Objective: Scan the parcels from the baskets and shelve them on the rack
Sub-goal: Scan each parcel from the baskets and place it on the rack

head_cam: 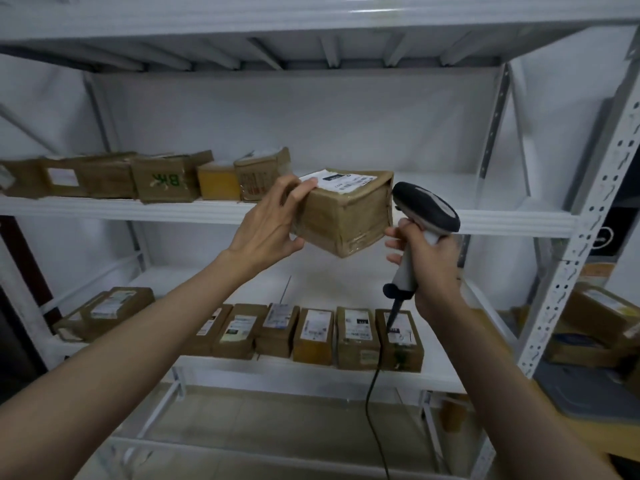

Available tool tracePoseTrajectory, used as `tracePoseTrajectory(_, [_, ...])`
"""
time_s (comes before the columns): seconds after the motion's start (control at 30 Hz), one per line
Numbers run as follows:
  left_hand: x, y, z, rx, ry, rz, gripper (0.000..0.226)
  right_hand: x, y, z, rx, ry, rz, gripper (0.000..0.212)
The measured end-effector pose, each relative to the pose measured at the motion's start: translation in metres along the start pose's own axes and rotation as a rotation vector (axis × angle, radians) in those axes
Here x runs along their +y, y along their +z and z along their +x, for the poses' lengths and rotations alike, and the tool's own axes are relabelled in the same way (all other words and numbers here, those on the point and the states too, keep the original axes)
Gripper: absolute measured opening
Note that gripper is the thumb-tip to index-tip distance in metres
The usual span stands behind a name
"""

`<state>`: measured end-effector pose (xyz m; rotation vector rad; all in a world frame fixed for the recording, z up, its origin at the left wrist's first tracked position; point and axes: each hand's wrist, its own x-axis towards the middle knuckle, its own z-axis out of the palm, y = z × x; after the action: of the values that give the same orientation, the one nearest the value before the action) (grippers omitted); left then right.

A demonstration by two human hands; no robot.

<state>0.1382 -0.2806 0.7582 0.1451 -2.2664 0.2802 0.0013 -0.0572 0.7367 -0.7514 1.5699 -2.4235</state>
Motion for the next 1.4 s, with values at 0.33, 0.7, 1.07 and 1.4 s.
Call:
tracePoseTrajectory(0.33, [-0.034,0.025,0.067,-0.021,0.027,0.062,0.104,0.002,0.042,0.061,0.122,-0.008,0.083,0.061])
tracePoseTrajectory(0.7, [-0.046,0.061,0.102,-0.102,-0.046,-0.050,0.094,0.026,0.049,0.100,0.091,0.022,0.046,0.053])
tracePoseTrajectory(1.07, [-0.048,0.047,0.115,-0.165,-0.128,-0.229,0.053,0.050,0.081,0.109,0.056,0.062,0.098,0.056])
tracePoseTrajectory(1.4, [-0.059,0.043,0.120,-0.235,-0.066,0.045,0.050,0.054,0.084,0.108,0.027,0.075,0.061,0.047])
